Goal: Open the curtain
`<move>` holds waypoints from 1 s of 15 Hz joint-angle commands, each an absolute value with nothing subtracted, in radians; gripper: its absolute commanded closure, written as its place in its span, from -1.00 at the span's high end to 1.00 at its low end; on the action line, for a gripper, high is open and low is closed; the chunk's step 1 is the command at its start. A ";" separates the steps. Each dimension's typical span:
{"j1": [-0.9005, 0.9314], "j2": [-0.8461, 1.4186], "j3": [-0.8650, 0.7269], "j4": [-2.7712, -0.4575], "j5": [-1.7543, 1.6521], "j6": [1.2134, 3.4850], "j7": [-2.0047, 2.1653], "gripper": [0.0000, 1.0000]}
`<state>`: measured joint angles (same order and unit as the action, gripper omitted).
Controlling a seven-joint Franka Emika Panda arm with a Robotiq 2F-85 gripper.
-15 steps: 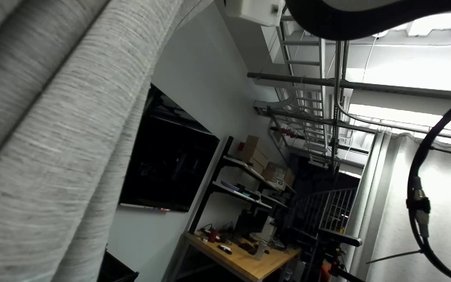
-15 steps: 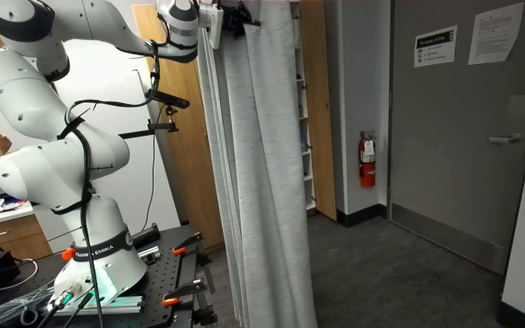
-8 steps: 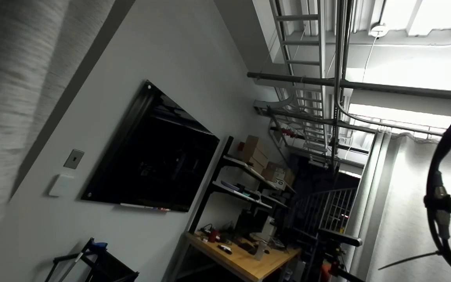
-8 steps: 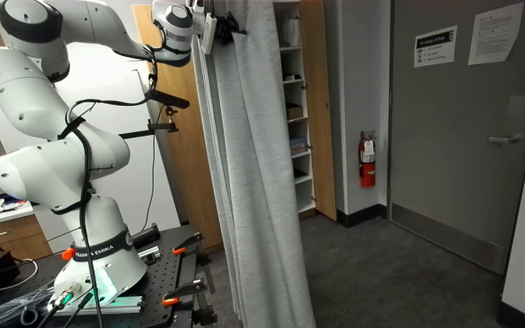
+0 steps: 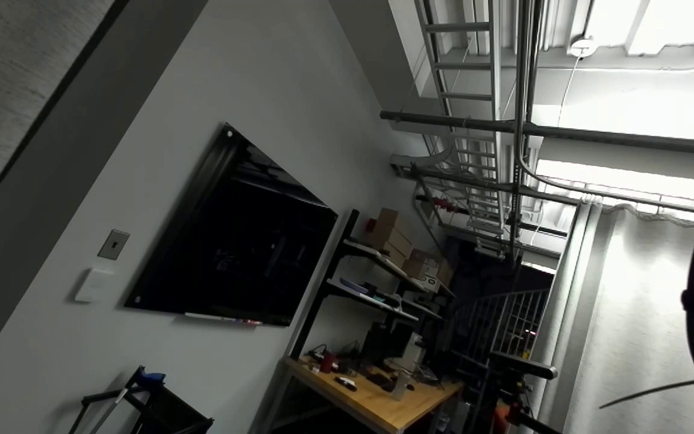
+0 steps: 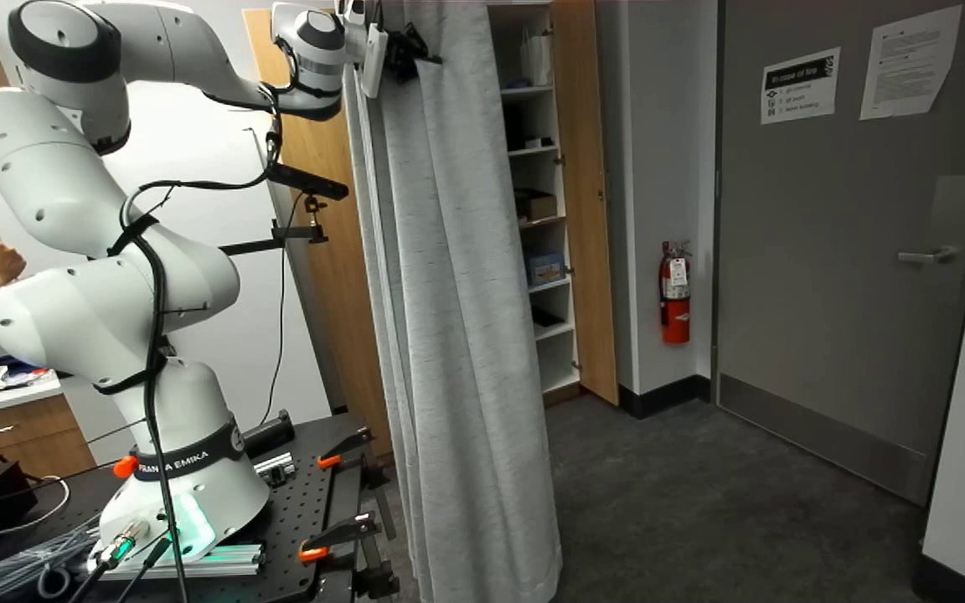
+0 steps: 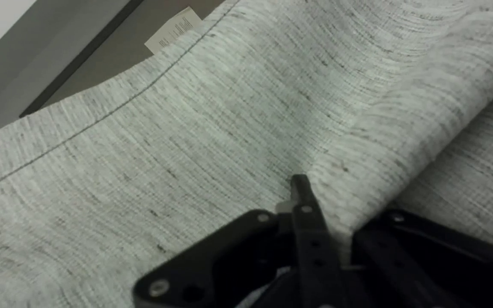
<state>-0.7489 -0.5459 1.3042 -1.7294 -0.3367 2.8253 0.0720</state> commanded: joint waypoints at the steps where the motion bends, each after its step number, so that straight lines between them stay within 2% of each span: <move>1: -0.752 -0.548 1.427 -1.750 -0.321 2.699 0.083 -0.99; 15: -0.839 -0.545 1.512 -1.675 -0.317 2.665 0.054 -0.99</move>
